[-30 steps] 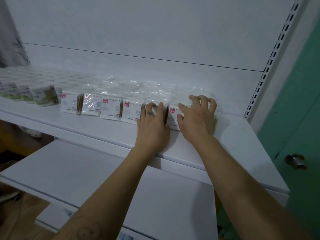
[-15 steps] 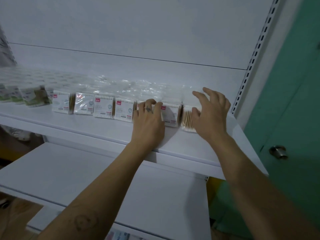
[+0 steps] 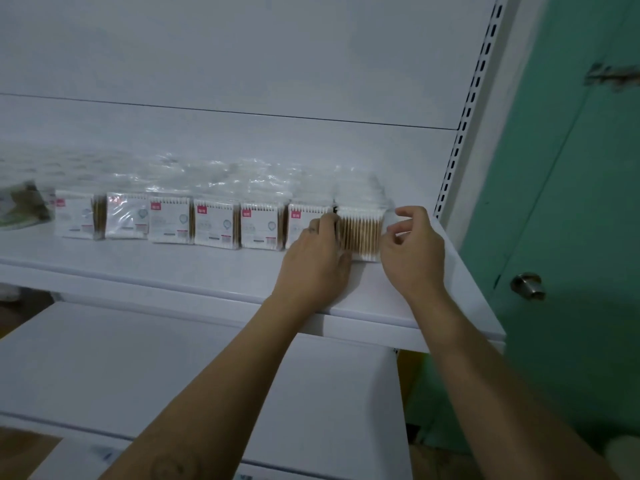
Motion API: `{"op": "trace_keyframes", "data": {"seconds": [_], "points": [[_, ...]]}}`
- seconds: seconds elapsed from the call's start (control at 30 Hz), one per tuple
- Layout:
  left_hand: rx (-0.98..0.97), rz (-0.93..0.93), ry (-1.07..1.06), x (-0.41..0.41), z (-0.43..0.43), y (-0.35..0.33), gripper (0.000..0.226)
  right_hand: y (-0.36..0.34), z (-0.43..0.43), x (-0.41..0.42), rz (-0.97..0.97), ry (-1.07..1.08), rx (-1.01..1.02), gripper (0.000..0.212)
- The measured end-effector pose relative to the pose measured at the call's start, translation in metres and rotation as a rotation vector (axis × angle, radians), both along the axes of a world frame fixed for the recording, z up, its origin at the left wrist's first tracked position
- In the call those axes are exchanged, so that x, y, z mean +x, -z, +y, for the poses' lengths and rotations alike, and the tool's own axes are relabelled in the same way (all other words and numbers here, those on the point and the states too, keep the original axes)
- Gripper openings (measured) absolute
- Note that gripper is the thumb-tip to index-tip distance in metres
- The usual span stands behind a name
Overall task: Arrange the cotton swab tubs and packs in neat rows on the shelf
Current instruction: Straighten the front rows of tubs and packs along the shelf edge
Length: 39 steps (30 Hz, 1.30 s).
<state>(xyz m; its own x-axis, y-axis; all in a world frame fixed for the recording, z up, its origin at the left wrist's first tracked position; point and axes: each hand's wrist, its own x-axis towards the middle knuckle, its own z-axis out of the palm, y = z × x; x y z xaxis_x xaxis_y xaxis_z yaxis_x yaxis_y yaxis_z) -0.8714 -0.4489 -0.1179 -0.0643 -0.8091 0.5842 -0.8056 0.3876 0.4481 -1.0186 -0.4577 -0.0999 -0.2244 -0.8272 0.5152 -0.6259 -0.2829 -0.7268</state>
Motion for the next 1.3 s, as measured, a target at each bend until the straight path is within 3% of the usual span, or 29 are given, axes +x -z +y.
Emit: {"op": "trace_keyframes", "data": {"seconds": [0.5, 0.7, 0.83, 0.93, 1.0, 1.07, 1.17, 1.3], "points": [[-0.072, 0.022, 0.074, 0.004, 0.007, 0.001, 0.039, 0.001, -0.002, 0.002, -0.049, -0.138, -0.052, 0.034], [-0.074, 0.036, 0.064, 0.005, 0.011, 0.001, 0.046, 0.005, 0.002, 0.0, -0.12, -0.361, -0.111, 0.02], [0.0, 0.055, 0.104, 0.007, 0.012, -0.001, 0.061, 0.004, 0.004, -0.003, -0.206, -0.478, -0.092, 0.034], [-0.02, 0.045, 0.096, 0.009, 0.005, 0.002, 0.046, 0.007, 0.002, -0.002, -0.067, -0.378, -0.176, 0.042], [-0.049, 0.101, 0.095, 0.012, 0.002, 0.001, 0.029, 0.008, -0.002, -0.002, 0.01, -0.268, -0.241, 0.031], [-0.059, 0.185, 0.109, 0.016, 0.0, -0.001, 0.034, 0.009, -0.004, -0.003, 0.022, -0.234, -0.221, 0.033], [0.072, 0.334, 0.176, 0.02, 0.002, -0.005, 0.026, 0.008, -0.001, -0.002, 0.007, -0.325, -0.116, 0.046], [0.153, 0.389, 0.18, 0.019, 0.0, -0.006, 0.025, 0.004, 0.001, -0.001, -0.028, -0.388, -0.058, 0.037]]}}
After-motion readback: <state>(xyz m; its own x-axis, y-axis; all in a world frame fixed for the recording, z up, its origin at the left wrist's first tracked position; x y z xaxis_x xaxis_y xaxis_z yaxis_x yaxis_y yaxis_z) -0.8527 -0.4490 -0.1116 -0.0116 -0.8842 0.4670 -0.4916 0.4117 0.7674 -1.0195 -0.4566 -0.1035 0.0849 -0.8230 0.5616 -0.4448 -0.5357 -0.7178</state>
